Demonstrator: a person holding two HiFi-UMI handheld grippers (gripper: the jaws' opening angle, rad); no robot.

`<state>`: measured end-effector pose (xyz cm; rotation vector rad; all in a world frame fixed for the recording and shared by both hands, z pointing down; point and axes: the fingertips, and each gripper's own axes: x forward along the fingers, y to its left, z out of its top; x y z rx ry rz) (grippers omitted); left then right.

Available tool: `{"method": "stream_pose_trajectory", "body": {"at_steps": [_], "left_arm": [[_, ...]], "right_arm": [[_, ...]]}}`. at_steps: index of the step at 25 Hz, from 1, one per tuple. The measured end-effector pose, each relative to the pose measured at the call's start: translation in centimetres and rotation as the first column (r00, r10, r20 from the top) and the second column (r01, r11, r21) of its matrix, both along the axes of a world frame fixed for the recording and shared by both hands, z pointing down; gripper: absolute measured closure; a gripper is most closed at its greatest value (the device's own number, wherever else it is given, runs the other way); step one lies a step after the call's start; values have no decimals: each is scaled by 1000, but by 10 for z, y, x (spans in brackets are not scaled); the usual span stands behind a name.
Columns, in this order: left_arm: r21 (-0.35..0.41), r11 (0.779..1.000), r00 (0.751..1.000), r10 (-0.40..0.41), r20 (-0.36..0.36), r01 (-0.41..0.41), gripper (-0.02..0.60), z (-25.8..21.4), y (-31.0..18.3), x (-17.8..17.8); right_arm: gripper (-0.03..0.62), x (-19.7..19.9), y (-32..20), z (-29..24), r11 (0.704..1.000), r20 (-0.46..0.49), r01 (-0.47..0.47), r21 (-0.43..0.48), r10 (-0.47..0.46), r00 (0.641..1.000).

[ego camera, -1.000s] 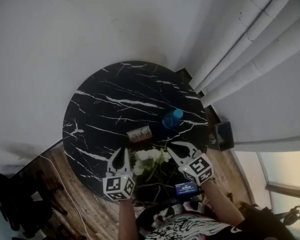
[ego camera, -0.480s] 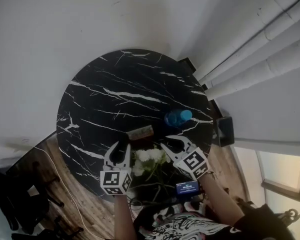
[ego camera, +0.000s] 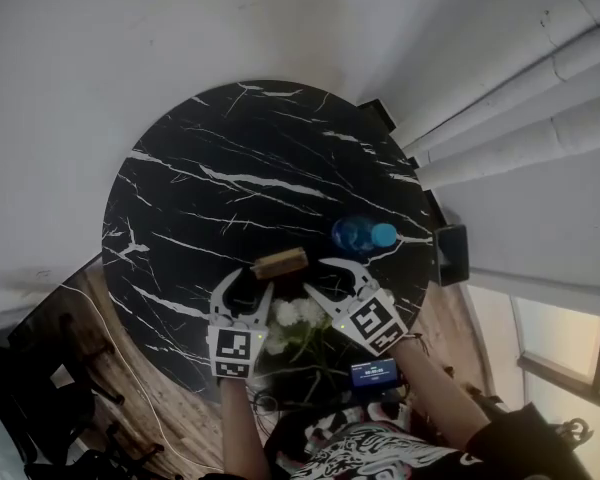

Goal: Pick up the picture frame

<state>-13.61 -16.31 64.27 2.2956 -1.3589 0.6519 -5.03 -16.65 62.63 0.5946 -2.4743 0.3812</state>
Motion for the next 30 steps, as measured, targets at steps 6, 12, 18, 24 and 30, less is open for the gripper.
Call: {"method": "stream_pose_trajectory", "body": {"at_steps": [6,12,18,24,30], "left_arm": [[30,1000,999,11,-42,-9,377,5,-8,2],[39,999,995,39,-91,-36,377,10,-9,4],[24,998,995,54,-88,-52,377,13,-10,7],[-9,995,995,97,-37,-97,385,19,-9,10],[-32,997,996,75,-46,-77,416,20,-10,9]], "right_arm": [[448,-11,-10,8,994,-43,-12,110,17,999],[448,-15,-14,20,994,-52,-22,107,28,998],[448,-18,-19,26,996,-38,-15,93,19,999],[448,-22,-21,34,997,-37,-9,76,12,999],[448,-22,-21,34,998,-29,-7,66,9,1000]]}}
